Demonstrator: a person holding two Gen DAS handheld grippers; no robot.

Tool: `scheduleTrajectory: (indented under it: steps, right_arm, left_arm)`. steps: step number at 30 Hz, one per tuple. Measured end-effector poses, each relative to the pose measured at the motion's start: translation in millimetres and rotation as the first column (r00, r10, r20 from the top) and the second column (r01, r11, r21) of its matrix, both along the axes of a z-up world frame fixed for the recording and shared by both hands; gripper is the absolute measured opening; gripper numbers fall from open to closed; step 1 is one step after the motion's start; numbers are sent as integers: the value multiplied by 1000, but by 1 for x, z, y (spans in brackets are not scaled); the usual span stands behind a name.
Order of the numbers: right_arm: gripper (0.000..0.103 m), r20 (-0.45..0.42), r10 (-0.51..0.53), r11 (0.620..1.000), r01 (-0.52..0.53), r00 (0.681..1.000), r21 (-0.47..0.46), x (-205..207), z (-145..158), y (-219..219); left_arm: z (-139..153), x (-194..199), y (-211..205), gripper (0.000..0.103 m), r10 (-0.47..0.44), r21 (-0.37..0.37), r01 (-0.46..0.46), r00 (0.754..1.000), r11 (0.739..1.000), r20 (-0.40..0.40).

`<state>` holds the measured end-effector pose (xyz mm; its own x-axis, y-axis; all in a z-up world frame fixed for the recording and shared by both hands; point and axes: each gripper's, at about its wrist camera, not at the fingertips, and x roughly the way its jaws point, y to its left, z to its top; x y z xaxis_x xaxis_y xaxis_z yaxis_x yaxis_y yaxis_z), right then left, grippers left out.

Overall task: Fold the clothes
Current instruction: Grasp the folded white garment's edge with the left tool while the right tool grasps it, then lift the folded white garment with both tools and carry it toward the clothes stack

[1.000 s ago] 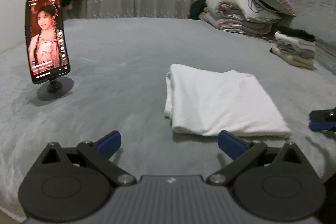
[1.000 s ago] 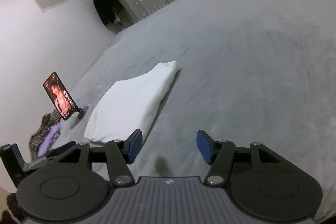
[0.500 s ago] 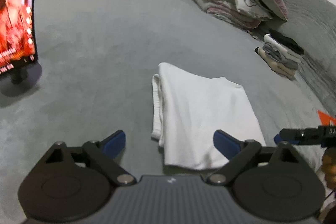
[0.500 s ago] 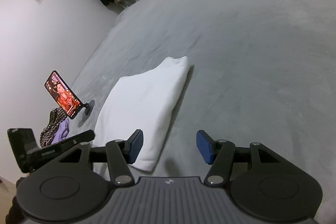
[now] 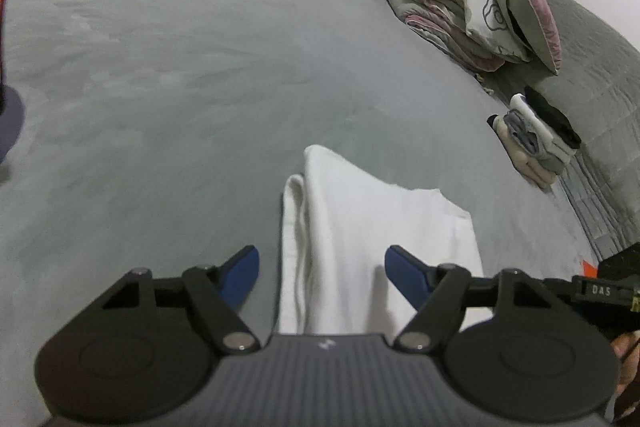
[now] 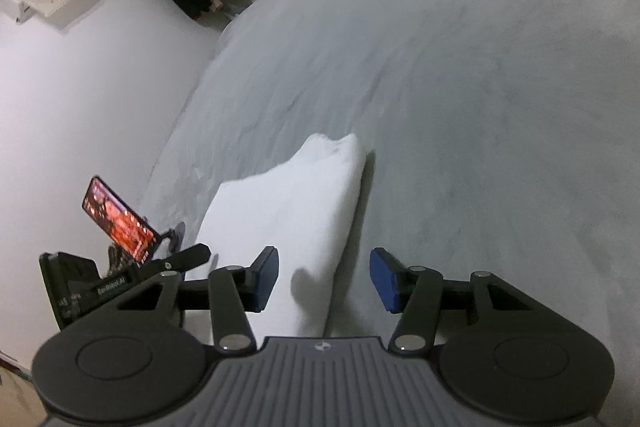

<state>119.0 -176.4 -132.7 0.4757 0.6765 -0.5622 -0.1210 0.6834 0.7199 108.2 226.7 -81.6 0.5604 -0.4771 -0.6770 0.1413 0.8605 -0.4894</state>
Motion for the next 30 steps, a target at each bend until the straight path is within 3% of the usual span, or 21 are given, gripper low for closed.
scheduleTrajectory:
  steps: [7,10,11,14,18,24,30]
  right_arm:
    - [52,-15,-19,998,20,1000,59,17,-8,6]
    - [52,-21,-31,996,32,999,79,24,-10,10]
    - [47,-24,-35,996,37,999,86,26,-11,12]
    - [19,-53,-35,995,40,998,87,33,-15,18]
    - [16,-60,-39,996,43,997,84,35,-12,19]
    - [14,-5,-51,994,51,999,92,26,11,0]
    - [14,92,-93,993,85,991,84,17,51,-40]
  left_arm:
    - [-6,14,-12,69,12,-37,-13,1000,999,-6]
    - [-7,16,-14,48,50,-35,-51,999,998,-15]
    - [-8,17,-14,45,67,-37,-67,998,997,-21]
    - [-11,20,-12,31,118,-68,-122,992,990,-54]
    - [-7,21,-18,20,164,-50,-168,984,985,-72]
    - [25,11,-50,18,180,-6,-180,984,984,4]
    - [64,9,-102,17,135,-3,-135,988,991,77]
